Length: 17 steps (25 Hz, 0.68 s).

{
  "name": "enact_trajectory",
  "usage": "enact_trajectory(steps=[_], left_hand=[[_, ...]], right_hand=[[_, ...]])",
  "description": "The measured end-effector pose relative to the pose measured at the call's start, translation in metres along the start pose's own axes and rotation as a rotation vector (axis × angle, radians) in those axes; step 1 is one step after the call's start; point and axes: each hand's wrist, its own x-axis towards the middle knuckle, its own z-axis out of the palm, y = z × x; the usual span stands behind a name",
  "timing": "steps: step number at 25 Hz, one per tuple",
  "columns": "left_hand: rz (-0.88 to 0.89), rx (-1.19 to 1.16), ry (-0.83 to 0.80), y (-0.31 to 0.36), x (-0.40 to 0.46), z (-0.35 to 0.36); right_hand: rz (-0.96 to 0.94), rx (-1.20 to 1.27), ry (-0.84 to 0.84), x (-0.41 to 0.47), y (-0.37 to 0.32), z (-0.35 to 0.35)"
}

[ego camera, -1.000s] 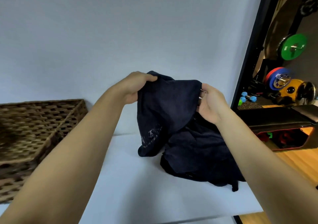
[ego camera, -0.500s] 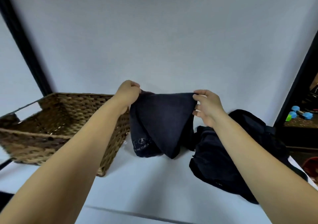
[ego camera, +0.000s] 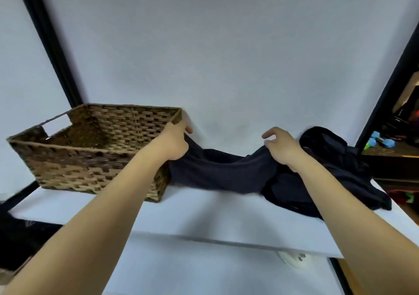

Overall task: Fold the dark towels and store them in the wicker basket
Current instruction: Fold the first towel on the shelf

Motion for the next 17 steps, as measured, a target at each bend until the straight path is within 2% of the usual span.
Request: enact_trajectory(steps=[2,3,5,6,8,10,13,15,17], left_hand=[[0.07,0.025,0.146,-0.003,-0.021,-0.014],[0.129,0.016,0.269,-0.005,-0.032,-0.024],[0.222,-0.101,0.479,-0.01,-0.052,-0.044],[0.231,-0.203,0.518,-0.013,-0.06,-0.05],[0.177,-0.422,0.487,-0.019,-0.071,-0.054],[0.116,-0.512,0.424,-0.029,-0.082,-0.053],[0.132,-0.396,0.415,-0.035,-0.091,-0.063],[0.146,-0.297,0.389,-0.03,-0.094,-0.079],[0.165,-0.299,0.364,-0.025,-0.095,-0.092]], right_hand=[[-0.011,0.153,0.084,-0.02,-0.006,0.005],[-0.041,0.263,0.192,-0.03,-0.011,0.003],[-0.104,0.42,0.411,-0.051,-0.022,-0.005],[-0.118,0.445,0.451,-0.063,-0.026,-0.008],[-0.09,0.42,0.42,-0.083,-0.028,-0.006],[-0.023,0.439,0.401,-0.1,-0.029,-0.002],[0.01,0.545,0.458,-0.118,-0.043,-0.015],[0.035,0.554,0.406,-0.124,-0.053,-0.028],[0.058,0.633,0.323,-0.128,-0.061,-0.037]])
